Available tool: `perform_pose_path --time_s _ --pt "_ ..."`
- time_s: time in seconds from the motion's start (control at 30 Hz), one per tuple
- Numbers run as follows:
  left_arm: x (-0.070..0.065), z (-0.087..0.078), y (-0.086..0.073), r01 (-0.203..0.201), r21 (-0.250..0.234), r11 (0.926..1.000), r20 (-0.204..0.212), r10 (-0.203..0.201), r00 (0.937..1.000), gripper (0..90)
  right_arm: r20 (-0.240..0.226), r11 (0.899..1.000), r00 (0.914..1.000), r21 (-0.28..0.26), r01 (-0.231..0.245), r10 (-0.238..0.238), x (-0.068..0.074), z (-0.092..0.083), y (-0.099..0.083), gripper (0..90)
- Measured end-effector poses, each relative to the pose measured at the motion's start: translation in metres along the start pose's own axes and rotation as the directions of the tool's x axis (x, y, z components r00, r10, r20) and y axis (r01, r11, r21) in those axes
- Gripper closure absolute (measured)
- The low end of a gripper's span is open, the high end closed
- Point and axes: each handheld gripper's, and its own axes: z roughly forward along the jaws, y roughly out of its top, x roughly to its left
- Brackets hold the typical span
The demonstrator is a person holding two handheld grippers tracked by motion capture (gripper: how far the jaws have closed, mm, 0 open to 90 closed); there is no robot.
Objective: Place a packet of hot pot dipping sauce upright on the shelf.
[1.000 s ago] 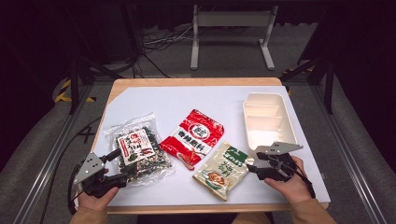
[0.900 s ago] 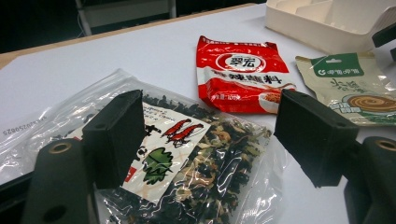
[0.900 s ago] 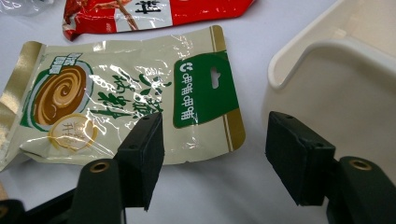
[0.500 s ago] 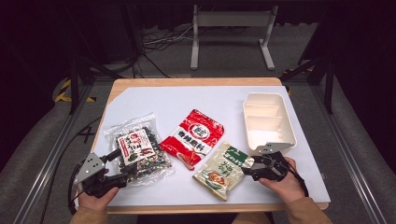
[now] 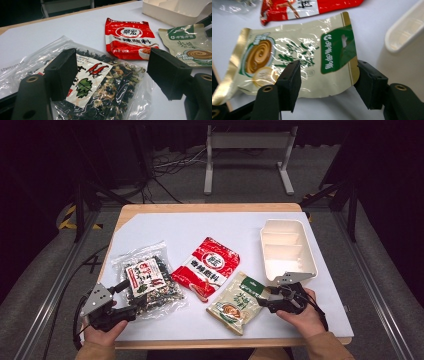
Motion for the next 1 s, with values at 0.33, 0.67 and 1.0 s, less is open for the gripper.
perform_pose_path --time_s 0.33,0.67,1.0 --pt "0.000 0.001 0.000 0.000 0.002 1.0000 0.002 0.000 1.0000 24.7 -0.082 0.999 0.9963 -0.029 0.023 -0.026 0.016 0.001 0.009 40.4" --pt "0.000 0.001 0.000 0.000 0.001 1.0000 0.002 0.000 1.0000 24.7 -0.135 0.999 0.9909 0.035 0.011 -0.006 0.017 0.025 0.014 43.7" --pt "0.000 0.000 0.000 0.000 0.001 1.0000 0.003 0.000 1.0000 24.6 -0.124 0.996 0.9923 0.086 0.018 -0.007 0.014 0.040 0.012 67.3"
